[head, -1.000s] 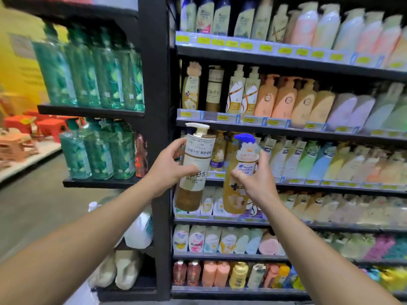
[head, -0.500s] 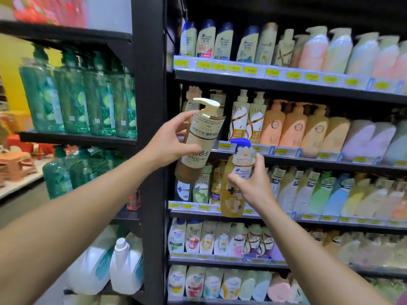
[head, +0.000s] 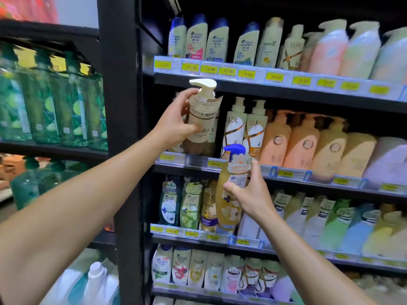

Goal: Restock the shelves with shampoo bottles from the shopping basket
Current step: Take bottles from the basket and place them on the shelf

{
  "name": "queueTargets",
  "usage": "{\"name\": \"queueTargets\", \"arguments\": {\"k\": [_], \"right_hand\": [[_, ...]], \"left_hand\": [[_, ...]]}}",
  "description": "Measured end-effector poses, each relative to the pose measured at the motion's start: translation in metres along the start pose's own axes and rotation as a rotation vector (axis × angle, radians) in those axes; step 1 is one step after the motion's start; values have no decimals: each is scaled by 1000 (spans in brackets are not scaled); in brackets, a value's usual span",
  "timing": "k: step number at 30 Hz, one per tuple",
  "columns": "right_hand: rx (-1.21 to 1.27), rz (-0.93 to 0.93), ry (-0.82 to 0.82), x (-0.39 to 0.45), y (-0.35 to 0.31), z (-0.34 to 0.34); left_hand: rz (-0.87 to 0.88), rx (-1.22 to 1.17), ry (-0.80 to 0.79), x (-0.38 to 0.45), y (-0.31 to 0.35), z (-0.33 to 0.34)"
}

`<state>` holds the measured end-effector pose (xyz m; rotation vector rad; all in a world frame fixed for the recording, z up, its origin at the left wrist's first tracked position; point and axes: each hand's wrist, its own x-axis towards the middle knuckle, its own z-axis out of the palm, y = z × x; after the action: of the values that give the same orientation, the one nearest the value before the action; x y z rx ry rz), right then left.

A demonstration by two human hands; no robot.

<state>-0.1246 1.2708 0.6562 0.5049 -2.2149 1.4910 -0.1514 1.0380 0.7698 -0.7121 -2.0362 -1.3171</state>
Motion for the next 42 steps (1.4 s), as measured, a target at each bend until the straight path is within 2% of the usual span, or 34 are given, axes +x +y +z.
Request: {"name": "queueTargets", "arguments": {"k": [8, 18, 25, 33, 42], "right_hand": [[-20, -3, -36, 9, 11, 2], [-41, -9, -63, 13, 14, 2], [-50, -6, -78, 17, 16, 2], [-41, -24, -104, 21, 19, 6], [-34, -15, -113, 27, 26, 9]], "left_hand": [[-89, -108, 27, 19, -19, 13], [-42, -101, 52, 36, -29, 27], [-39, -120, -47, 36, -39, 31], [-216, -286, -9, 38, -81, 48], [-346, -225, -107, 63, -88, 53]]}}
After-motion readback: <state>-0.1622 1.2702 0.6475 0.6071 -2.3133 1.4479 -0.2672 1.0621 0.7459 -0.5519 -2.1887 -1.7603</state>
